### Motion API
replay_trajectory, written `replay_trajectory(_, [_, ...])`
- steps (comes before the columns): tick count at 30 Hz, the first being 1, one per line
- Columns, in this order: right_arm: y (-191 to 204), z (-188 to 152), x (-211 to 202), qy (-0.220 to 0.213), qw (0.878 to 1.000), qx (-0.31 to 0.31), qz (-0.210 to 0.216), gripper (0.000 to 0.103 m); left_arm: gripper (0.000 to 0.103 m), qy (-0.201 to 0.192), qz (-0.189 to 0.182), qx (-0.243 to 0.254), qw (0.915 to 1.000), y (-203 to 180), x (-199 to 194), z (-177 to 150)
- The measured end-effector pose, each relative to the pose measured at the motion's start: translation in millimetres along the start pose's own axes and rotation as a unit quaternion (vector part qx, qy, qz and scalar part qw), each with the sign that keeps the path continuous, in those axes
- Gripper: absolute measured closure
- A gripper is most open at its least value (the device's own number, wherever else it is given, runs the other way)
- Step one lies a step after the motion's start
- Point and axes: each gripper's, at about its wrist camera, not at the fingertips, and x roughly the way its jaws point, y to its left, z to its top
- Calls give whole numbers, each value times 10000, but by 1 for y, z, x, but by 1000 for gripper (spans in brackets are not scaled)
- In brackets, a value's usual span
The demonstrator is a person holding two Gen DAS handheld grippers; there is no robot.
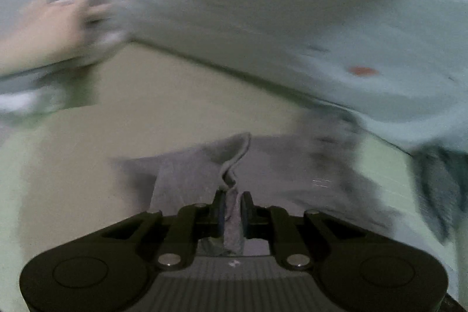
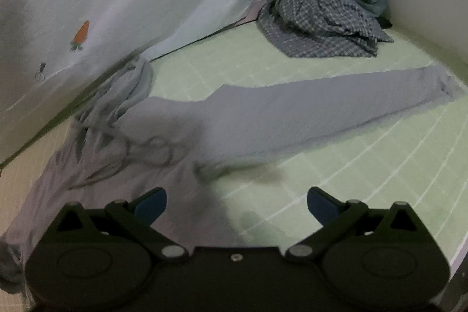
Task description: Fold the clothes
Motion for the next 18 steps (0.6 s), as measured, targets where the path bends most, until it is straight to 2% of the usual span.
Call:
replay_trajectory(4, [-28,18,-4,-84,9999,-145,31,0,91,257,-714,357,9965,-91,24,-22])
replay_trajectory(6, [-41,25,-7,-133,9997,-181,-20,0,87,354,-984,489,9933,-125,29,-37])
replay_trajectory(7, [-47,28,-7,-146,9997,-177,-49,0,84,412,-1093,488,9920,-135,29,-43])
replay_trajectory(8, [-51,30,-7,-151,9997,-172,-69,0,70,477,-1159,490,9909,-142,29,-47])
replay_trajectory(9, [-53,32,-7,-163,9997,-176,-64,0,56,474,-1093,514,9915,-141,28,-51])
replay_trajectory(12, [-51,31,-7,-224,9994,-262,46,0,37,311,-577,580,9962,-125,19,-58])
replay_trajectory(15, [-37,23,-5,-158,9987,-426,227,0,35,266,300,429,9983,-89,13,-56])
replay_trajectory(18, [-20,15,-2,-91,9975,-569,410,0,34,245,991,96,9947,-42,6,-54])
